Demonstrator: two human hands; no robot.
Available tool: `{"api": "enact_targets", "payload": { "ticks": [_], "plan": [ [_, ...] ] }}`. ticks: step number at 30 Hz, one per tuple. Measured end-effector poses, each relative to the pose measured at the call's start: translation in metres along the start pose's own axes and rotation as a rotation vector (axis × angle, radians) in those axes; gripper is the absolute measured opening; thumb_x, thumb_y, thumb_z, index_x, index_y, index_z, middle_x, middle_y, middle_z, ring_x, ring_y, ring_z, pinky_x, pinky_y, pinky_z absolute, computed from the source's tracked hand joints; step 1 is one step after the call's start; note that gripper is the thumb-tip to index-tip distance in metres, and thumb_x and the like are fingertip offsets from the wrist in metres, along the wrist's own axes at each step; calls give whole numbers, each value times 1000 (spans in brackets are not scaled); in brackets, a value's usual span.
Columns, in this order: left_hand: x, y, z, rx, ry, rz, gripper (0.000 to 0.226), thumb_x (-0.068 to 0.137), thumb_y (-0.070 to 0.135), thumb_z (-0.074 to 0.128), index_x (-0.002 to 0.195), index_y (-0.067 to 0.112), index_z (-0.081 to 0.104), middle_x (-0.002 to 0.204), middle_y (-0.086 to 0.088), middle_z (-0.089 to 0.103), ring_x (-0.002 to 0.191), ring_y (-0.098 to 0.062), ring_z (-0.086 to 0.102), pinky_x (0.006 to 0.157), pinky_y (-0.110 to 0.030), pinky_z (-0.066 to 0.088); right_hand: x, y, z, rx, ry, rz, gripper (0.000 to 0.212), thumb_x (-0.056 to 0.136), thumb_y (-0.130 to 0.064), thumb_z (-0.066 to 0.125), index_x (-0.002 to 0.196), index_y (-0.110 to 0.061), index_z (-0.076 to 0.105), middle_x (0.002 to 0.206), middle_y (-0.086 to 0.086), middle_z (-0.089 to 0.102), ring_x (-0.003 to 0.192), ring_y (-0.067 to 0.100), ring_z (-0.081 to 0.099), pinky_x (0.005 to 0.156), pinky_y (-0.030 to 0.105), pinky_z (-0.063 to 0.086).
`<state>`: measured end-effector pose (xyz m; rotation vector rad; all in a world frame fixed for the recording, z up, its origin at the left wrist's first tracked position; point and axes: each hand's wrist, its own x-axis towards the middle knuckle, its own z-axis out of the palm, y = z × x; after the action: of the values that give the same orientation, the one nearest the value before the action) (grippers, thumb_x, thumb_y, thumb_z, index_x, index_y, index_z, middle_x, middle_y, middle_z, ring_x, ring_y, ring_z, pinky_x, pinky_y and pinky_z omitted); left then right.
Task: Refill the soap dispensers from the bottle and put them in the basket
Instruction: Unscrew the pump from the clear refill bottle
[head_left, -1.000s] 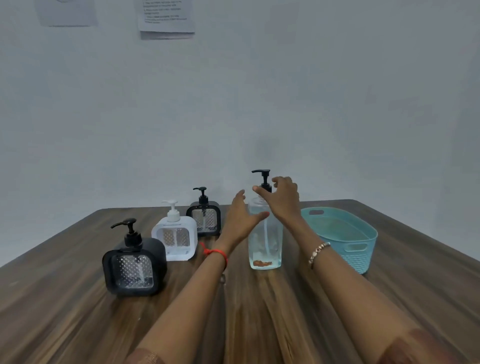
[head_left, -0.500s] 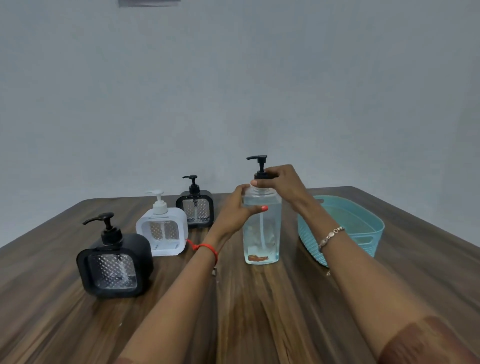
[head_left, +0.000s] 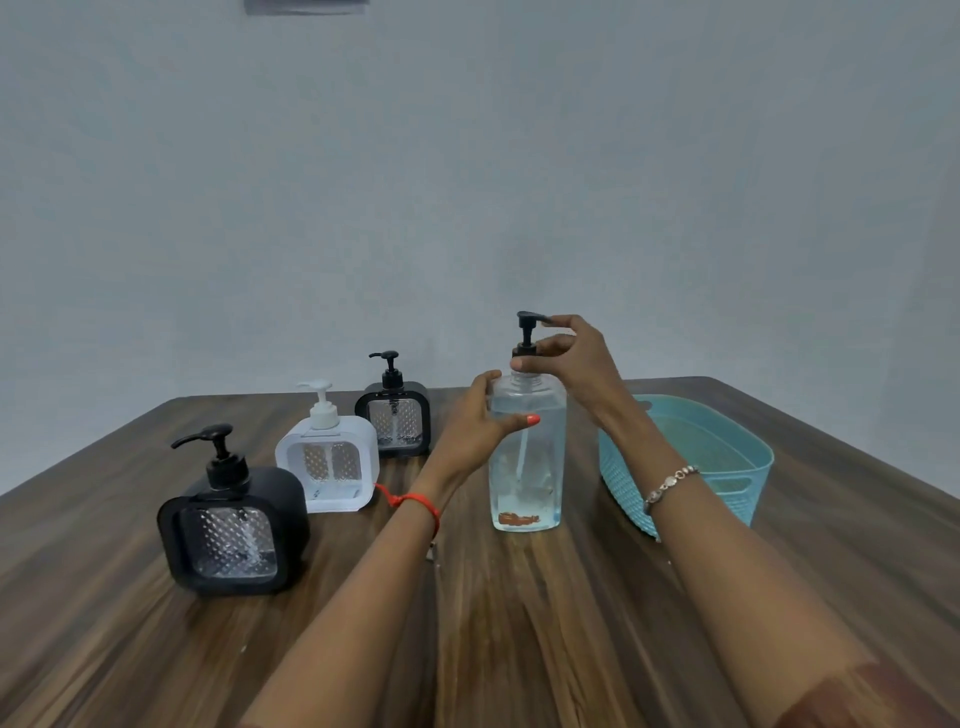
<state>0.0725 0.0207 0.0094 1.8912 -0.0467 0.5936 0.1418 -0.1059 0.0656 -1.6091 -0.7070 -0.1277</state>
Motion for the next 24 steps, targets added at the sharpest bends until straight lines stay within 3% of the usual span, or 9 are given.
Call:
{"api": "enact_targets", "payload": {
  "ticks": [4,7,9,12,15,18,21,24],
  "plan": [
    [0,0,0,-6,-4,-3,72,77,23,73,137,13,34,124,1,52,107,-10,50,81,-16,40,-2,-1,-9,127,-35,93,50,80,-2,63,127,-8,46,110,13,68,98,19,61,78,27,42],
    [0,0,1,-4,-1,1,71,77,23,73,137,13,35,123,2,52,110,-12,51,81,-15,41,-8,0,4,10,19,32,50,75,-19,76,118,-6,53,105,7,64,91,16,60,73,20,45],
    [0,0,1,-16,-6,5,69,78,21,72,135,13,36,121,3,53,110,-11,53,77,-13,43,-8,-1,13,-91,90,-16,54,67,-21,82,112,-5,58,100,7,65,90,18,61,77,22,49],
    [-1,1,1,-18,-4,-4,71,78,22,73,136,13,34,121,2,52,109,-12,52,85,-18,42,-5,-5,7,2,69,34,49,69,-7,79,113,0,60,104,17,69,92,24,67,82,25,53],
    [0,1,1,-15,-7,-5,73,77,21,73,138,12,32,125,-1,51,112,-14,51,92,-24,41,-6,-3,-4,218,-106,113,41,80,6,62,121,5,54,114,20,64,97,23,65,80,21,53],
    [-1,1,2,-21,-10,-3,73,78,21,72,138,12,32,125,0,51,114,-15,51,91,-24,41,-8,-1,-4,169,-161,87,35,83,-6,64,117,2,59,104,9,67,91,17,64,81,22,50],
    [-1,2,2,-13,-12,8,67,79,21,71,134,14,35,124,0,52,111,-15,53,83,-19,42,-9,-5,8,-111,-10,9,40,70,-23,79,105,-7,66,92,-1,65,83,11,61,74,18,48],
    [-3,3,2,-6,-13,15,66,79,21,71,134,14,35,120,3,52,109,-14,52,79,-15,42,-6,-10,6,-85,72,14,44,66,-13,82,105,-3,66,90,4,67,77,9,63,71,13,50]
  ]
}}
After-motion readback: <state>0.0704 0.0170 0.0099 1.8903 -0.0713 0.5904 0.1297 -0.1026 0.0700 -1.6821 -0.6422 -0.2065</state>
